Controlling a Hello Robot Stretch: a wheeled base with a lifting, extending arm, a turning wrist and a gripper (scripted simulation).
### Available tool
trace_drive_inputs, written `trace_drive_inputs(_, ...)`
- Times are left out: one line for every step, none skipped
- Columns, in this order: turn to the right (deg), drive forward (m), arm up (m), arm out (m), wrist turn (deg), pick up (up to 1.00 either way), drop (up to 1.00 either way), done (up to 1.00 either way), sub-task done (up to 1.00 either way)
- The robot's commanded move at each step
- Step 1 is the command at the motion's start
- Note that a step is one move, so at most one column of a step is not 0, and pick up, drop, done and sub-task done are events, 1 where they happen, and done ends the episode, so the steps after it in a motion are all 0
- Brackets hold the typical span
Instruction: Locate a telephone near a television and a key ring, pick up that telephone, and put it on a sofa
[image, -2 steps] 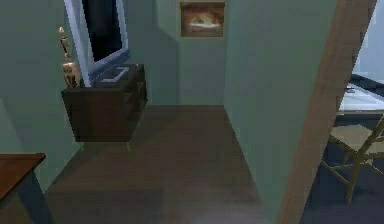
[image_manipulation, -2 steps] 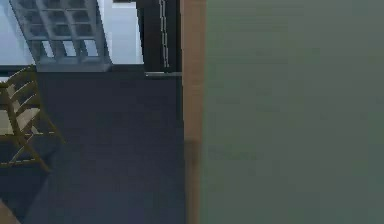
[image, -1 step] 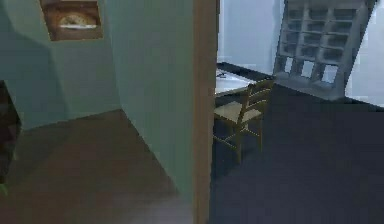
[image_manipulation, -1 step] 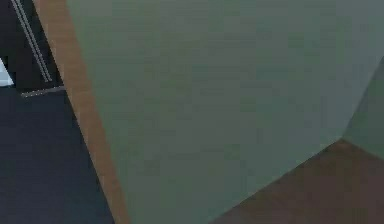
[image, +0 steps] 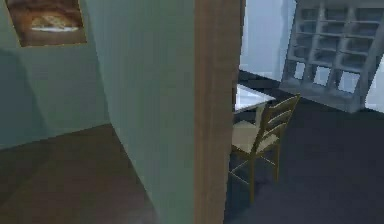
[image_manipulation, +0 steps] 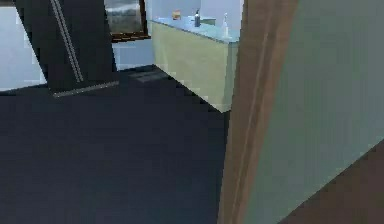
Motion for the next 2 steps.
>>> trace_drive_inputs(42.0, 0.00, 0.00, 0.00, 0.0, 0.00, 0.00, 0.00, 0.00)
trace_drive_inputs(0.0, 0.60, 0.00, 0.00, 0.0, 0.00, 0.00, 0.00, 0.00)
